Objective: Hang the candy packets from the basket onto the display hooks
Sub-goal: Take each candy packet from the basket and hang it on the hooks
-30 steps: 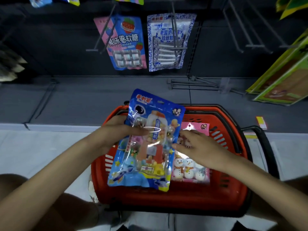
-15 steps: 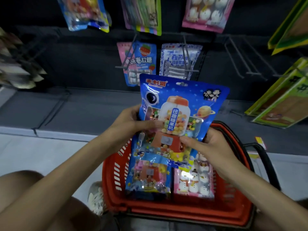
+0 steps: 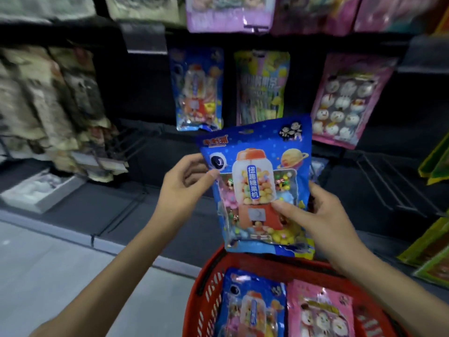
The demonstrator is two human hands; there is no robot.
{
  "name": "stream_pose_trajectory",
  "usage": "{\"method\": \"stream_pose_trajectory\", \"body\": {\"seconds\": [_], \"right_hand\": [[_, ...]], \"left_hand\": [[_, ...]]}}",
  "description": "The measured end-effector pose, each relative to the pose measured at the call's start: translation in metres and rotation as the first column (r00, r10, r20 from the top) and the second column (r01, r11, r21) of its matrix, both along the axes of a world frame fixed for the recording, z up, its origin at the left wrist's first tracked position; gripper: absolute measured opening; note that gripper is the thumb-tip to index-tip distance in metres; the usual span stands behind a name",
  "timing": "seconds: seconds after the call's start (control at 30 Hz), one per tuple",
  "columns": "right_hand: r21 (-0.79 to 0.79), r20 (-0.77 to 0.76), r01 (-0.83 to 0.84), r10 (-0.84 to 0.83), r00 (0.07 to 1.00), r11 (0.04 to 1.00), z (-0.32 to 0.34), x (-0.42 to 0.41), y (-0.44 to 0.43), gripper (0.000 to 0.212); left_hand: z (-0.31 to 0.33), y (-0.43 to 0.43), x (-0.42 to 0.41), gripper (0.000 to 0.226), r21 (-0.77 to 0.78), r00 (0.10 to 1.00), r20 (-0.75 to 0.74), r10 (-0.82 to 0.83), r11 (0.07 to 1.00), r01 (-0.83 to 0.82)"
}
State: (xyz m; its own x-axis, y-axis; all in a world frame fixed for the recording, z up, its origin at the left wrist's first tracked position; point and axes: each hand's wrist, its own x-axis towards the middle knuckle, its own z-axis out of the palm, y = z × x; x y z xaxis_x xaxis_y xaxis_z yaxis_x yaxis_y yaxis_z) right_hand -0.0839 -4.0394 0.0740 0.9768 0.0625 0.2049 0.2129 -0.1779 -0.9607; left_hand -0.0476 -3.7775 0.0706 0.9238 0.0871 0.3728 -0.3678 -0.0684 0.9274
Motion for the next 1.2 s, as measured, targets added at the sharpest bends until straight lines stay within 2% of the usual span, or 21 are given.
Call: {"method": "stream_pose_trajectory", "body": {"seconds": [0.2,0.33,0.43,0.5,0.6,0.77,0.93,1.07,1.2], "right_hand": [[0.027,0.008,-0.059,0.059,0.998,0.998,0.032,0.038,0.049,0.030],[0.092,0.004,-0.060,0.060,0.998,0.994,0.044,0.061,0.079,0.027],[0.107,-0.015,-0.072,0.074,0.997,0.992,0.053,0.077,0.098,0.027],[0.110,-0.026,-0.062,0.066,0.998,0.992,0.060,0.087,0.109,0.027],[0.142,-0.030,-0.037,0.041,0.999,0.989,0.067,0.101,0.119,0.026],[0.110,-0.011,-0.014,0.015,1.000,0.994,0.070,0.120,0.138,0.031],[0.120,-0.030,-0.028,0.032,0.999,0.992,0.076,0.136,0.158,0.029],[0.145,-0.021,-0.093,0.097,0.995,0.985,0.084,0.145,0.172,0.027],[0.177,0.001,-0.117,0.118,0.993,0.977,0.090,0.149,0.186,0.026]], "left_hand": [[0.035,0.047,0.024,0.020,0.030,0.989,0.088,0.118,0.992,-0.121],[0.062,0.077,0.056,0.020,0.026,0.937,0.134,0.323,0.944,-0.329],[0.095,0.099,0.084,0.026,0.007,0.902,0.075,0.425,0.904,-0.427],[0.117,0.110,0.098,0.034,-0.048,0.906,0.023,0.422,0.906,-0.421],[0.142,0.120,0.107,0.035,-0.123,0.902,0.037,0.430,0.898,-0.423],[0.158,0.117,0.098,0.029,-0.275,0.957,0.032,0.288,0.923,-0.268],[0.177,0.116,0.087,0.026,-0.396,0.971,0.064,0.232,0.899,-0.189],[0.186,0.114,0.084,0.029,-0.374,0.974,0.148,0.172,0.921,-0.106],[0.185,0.116,0.087,0.034,-0.278,0.961,0.189,0.201,0.950,-0.144]]}}
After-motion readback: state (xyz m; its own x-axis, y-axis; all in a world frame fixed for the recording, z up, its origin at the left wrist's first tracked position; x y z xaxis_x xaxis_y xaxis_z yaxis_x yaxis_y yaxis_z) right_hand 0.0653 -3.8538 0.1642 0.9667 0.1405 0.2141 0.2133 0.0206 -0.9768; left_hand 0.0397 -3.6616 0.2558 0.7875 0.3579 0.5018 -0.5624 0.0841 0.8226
